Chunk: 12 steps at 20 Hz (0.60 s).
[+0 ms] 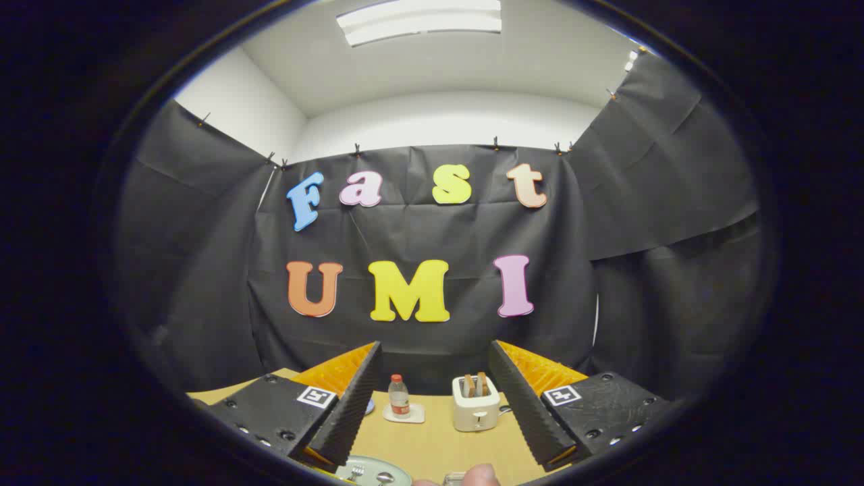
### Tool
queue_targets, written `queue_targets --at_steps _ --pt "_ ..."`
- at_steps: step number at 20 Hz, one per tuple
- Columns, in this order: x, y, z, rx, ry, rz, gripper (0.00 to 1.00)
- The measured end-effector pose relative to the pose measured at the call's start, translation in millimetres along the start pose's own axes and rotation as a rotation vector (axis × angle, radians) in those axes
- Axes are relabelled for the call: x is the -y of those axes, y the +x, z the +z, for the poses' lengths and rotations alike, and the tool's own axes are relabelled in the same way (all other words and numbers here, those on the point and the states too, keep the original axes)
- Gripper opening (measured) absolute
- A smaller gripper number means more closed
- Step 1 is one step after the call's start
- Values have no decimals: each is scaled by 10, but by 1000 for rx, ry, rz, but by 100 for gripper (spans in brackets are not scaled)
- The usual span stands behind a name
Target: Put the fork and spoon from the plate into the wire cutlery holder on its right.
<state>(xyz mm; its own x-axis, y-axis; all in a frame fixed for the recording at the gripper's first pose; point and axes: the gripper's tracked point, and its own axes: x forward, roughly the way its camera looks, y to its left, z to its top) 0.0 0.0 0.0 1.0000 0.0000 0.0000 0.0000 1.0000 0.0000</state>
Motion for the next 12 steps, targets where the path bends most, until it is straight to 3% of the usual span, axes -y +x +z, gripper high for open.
queue_targets --at_steps 12 --pt "68 111 -64 -4 15 5 96"
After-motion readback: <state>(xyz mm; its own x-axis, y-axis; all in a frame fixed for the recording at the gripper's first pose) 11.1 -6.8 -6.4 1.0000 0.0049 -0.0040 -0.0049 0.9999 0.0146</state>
